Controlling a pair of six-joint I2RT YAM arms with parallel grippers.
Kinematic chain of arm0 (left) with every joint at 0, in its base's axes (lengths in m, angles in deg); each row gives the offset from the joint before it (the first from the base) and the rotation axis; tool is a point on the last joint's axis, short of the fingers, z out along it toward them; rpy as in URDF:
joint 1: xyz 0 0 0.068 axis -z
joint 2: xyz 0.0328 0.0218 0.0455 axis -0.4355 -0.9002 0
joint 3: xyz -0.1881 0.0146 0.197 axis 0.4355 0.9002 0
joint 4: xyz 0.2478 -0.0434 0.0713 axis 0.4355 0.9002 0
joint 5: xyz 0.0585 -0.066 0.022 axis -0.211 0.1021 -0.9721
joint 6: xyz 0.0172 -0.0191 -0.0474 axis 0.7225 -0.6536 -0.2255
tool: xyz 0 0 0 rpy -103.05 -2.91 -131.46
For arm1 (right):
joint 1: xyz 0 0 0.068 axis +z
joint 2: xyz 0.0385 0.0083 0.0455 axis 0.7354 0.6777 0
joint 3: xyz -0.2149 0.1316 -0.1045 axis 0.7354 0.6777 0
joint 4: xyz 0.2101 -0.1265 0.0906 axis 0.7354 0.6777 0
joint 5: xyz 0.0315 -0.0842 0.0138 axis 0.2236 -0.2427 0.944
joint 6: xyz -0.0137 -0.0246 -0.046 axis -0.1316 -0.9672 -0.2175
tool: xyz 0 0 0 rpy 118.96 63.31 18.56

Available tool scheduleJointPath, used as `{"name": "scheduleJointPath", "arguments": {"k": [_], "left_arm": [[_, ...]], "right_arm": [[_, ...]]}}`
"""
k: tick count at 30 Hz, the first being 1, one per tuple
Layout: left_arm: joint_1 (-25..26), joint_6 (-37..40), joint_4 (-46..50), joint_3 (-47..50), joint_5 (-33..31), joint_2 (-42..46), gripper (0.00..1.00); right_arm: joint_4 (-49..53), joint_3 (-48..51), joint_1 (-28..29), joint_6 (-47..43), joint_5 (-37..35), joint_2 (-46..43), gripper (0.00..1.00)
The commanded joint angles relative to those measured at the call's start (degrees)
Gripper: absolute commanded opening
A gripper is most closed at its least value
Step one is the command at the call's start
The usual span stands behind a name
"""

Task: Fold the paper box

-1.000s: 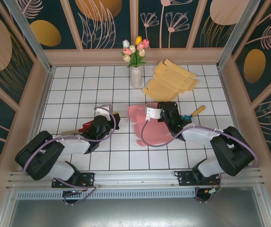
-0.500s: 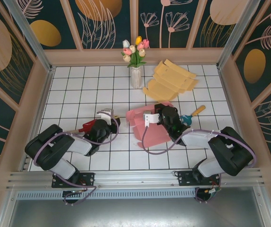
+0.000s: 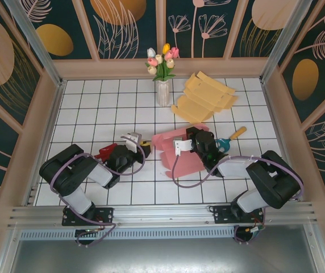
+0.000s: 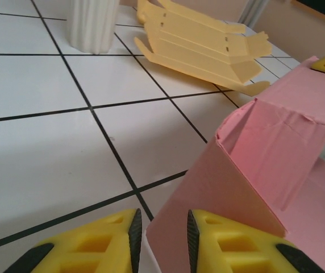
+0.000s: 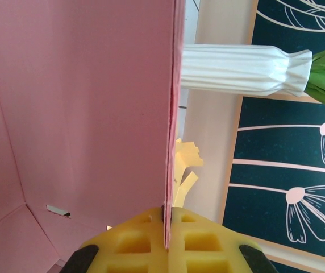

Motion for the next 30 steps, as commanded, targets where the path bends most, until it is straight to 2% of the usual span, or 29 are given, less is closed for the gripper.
{"name": "scheduleJointPath", "arguments": {"k": [1,5,11,20,30], "left_arm": [[0.0,2.1,-2.7,0.1,1.5,-1.2,0.31],[0.0,3.7,-2.1,-0.2,-1.0,-1.4,0.31],[0.0,4.5,-1.1,-2.2,-1.1,-4.3,0.32],[0.0,2.3,-6.7,-2.9,8.7,-6.8,0.31],[0.0,-1.1,-11.7,-3.2,13.4,-9.6,0.26]], "right_arm": [[0.3,1.0,-0.3,-1.0,-0.2,1.1,0.0],[0.7,1.1,-0.3,-0.7,-0.2,0.9,0.0],[2.1,0.8,-0.1,-0.5,0.0,0.9,0.0],[1.8,0.4,0.3,-0.3,-0.8,2.4,0.0],[2.0,0.1,0.6,0.0,-1.4,3.2,0.0]]}}
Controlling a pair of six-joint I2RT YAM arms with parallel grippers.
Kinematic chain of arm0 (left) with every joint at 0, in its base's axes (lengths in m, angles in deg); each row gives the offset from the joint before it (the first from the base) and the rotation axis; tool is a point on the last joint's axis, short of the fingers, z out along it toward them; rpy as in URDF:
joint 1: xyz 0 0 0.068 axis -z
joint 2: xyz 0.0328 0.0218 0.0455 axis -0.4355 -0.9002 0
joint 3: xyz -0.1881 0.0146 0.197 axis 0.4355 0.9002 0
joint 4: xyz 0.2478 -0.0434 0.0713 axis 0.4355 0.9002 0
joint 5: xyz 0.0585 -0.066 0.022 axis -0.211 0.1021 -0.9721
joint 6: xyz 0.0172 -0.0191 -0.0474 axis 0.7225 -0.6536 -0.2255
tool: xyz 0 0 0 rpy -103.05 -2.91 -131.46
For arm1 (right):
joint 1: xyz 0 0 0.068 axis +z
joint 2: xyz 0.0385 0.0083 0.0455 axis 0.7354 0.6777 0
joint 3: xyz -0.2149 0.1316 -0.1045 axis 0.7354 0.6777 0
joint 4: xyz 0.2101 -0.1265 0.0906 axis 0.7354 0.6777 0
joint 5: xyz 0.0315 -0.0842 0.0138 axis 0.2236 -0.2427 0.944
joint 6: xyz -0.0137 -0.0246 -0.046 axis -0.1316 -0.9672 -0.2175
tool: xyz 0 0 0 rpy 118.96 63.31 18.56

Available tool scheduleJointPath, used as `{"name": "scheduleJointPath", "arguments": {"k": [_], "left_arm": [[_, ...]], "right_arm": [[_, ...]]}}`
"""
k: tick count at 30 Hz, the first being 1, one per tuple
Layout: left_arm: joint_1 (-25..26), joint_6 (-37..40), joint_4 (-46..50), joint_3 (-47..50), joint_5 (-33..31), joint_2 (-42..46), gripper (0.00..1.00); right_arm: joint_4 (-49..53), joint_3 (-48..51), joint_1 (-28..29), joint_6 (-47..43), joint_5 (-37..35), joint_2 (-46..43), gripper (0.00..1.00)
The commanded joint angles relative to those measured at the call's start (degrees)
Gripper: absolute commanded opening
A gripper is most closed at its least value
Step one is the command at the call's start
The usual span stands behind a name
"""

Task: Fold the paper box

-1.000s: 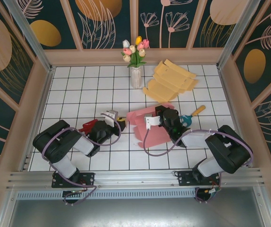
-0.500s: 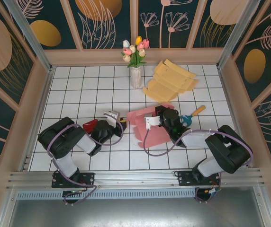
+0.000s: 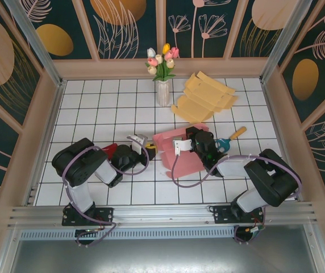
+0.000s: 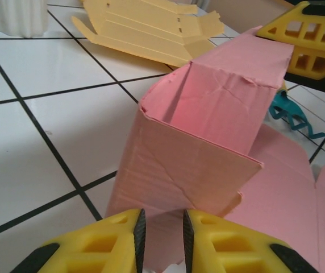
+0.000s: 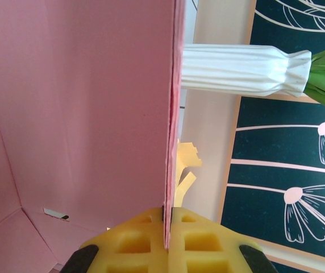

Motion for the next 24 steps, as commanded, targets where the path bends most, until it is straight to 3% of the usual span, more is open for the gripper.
{"name": "scheduleJointPath", "arguments": {"k": [1,7,24], "left_arm": [[0.0,-2.5,-5.3,-1.1,3.6,-1.4,0.26],[0.1,-4.2,-8.4,-0.9,5.1,-1.8,0.17],[2.4,-5.6,-10.1,-4.2,5.6,-5.6,0.1]], "right_arm": [[3.9,0.1,0.4,0.2,-1.1,1.7,0.0],[3.9,-0.6,0.3,-0.3,-1.5,2.2,0.0],[3.7,-0.8,0.4,-0.5,-2.0,4.3,0.0]]}}
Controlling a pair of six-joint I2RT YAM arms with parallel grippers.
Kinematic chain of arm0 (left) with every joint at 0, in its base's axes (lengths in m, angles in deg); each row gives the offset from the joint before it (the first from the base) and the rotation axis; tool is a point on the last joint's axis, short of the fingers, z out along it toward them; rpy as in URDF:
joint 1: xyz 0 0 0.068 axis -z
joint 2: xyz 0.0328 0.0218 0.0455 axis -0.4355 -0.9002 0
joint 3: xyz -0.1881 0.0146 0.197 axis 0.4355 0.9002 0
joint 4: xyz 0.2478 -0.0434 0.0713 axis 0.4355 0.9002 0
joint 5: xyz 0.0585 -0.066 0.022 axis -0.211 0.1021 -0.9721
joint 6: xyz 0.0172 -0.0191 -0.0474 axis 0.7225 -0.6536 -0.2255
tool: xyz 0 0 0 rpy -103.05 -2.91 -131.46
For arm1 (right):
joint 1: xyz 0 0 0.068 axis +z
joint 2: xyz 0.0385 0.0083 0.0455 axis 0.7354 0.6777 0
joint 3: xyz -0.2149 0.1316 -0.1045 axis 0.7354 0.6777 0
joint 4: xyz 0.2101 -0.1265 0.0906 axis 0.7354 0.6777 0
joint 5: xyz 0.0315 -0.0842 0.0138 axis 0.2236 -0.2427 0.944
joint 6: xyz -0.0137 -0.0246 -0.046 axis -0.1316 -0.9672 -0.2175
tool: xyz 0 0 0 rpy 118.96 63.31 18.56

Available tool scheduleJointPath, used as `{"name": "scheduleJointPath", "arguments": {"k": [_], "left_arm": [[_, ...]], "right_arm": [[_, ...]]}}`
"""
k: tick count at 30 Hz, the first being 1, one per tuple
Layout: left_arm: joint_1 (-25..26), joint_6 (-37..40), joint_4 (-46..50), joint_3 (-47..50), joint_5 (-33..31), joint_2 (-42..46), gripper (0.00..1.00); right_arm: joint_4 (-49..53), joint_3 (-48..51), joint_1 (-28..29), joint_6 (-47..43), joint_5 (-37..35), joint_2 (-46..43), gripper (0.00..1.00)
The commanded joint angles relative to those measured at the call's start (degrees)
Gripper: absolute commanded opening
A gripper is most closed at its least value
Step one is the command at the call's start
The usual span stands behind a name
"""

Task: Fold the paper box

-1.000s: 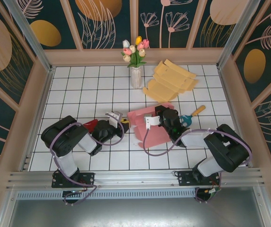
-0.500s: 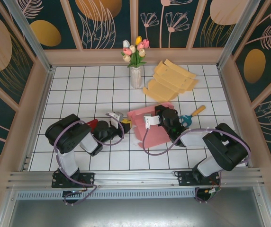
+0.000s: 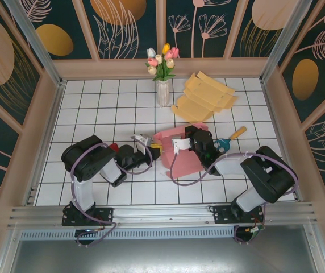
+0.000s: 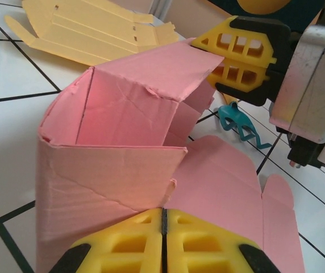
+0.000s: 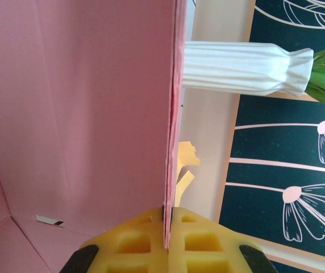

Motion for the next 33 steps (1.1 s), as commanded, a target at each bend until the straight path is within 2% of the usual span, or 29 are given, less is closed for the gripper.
{"name": "scheduleJointPath", "arguments": {"k": [1,8,15,18,20,24,30,33], "left_arm": [[0.4,-0.9,-2.4,-1.3,0.1,0.1,0.1],[0.9,-0.4,0.1,-0.2,-6.2,2.4,0.11],[1.0,3.1,7.7,3.9,-11.7,10.2,0.14],[0.9,2.7,8.4,6.6,-12.6,14.4,0.16],[0.7,2.7,12.0,6.5,-13.0,16.6,0.16],[-0.4,3.3,16.3,4.8,-14.6,16.3,0.16],[-5.9,4.0,10.2,6.0,-9.8,12.5,0.18],[-6.6,6.4,9.3,3.6,-2.8,8.3,0.2]], "right_arm": [[5.1,0.5,0.2,-0.3,-0.8,1.8,0.0],[5.4,0.5,0.3,0.0,-0.9,1.9,0.0],[6.1,0.6,0.6,0.4,-1.5,1.7,0.0],[7.1,0.8,0.9,0.5,-1.7,1.3,0.0],[7.4,0.9,0.9,0.4,-1.9,1.0,0.0],[7.7,0.9,1.1,0.4,-1.9,0.4,0.0],[8.6,0.9,1.2,0.5,-1.6,-0.1,0.0],[8.9,0.7,1.1,0.2,-1.7,-0.2,0.0]]}}
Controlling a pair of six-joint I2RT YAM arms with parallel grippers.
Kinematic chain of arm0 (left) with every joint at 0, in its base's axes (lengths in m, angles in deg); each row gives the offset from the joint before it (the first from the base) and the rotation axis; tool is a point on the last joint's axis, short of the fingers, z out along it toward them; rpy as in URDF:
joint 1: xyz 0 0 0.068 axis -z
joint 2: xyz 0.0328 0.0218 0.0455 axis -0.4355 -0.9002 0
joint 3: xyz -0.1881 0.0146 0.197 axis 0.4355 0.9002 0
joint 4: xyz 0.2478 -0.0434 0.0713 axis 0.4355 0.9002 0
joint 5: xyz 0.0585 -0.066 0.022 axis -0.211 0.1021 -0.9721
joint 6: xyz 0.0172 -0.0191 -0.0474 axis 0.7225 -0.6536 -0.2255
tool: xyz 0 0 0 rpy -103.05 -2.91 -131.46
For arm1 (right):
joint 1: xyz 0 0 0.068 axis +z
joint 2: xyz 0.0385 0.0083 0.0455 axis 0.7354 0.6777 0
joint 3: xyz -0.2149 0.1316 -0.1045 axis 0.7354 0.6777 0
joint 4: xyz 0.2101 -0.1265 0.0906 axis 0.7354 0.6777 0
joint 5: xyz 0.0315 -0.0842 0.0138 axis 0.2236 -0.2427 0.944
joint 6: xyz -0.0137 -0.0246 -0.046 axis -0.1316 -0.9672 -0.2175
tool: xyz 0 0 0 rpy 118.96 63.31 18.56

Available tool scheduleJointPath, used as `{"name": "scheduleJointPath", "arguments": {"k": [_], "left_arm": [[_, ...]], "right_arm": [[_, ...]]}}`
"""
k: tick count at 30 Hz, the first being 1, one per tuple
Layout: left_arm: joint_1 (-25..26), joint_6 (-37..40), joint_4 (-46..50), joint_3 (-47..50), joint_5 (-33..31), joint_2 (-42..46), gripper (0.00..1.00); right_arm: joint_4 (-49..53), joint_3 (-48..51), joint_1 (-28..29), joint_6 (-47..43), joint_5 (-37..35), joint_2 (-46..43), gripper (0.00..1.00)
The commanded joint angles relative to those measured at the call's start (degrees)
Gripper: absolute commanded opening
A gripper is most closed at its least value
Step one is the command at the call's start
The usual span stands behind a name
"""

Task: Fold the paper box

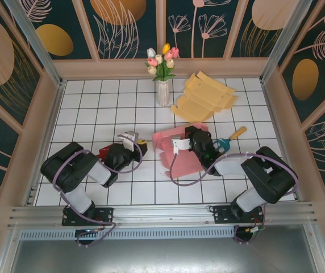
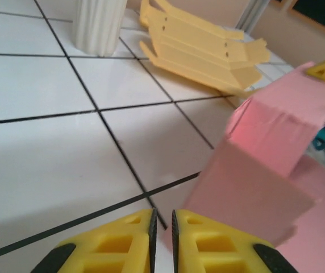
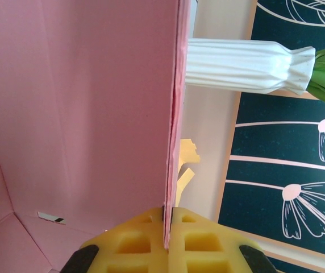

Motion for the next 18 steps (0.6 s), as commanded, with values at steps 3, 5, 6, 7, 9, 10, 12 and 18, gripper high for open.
{"name": "scheduleJointPath", "arguments": {"k": [3,5,6,7,9,10,12,18], "left_arm": [[-0.5,6.5,-3.8,-3.1,13.5,-4.9,0.23],[-0.7,8.5,-5.2,-2.9,15.7,-5.4,0.26],[-1.1,9.3,-4.7,-3.2,16.3,-5.6,0.28],[-1.5,9.8,-4.1,-3.6,16.3,-5.6,0.29],[-2.7,10.3,-3.7,-4.0,16.9,-6.0,0.3],[-3.4,10.3,-3.9,-4.2,17.7,-6.2,0.3],[-4.4,10.4,-3.6,-4.6,18.4,-6.7,0.31],[-4.7,11.5,0.0,-7.8,20.6,-8.2,0.35]], "right_arm": [[8.7,0.7,0.3,0.4,-0.1,-0.3,0.0],[9.2,0.6,0.3,0.4,0.2,-0.5,0.0],[9.4,0.6,0.3,0.4,0.2,-0.5,0.0],[9.6,0.5,0.3,0.4,0.2,-0.5,0.0],[9.7,0.3,0.3,0.4,0.4,-0.3,0.0],[9.7,0.2,0.2,0.4,0.5,-0.3,0.0],[9.7,0.2,0.2,0.4,0.5,0.0,0.0],[9.7,0.0,0.2,0.6,0.8,0.5,0.0]]}}
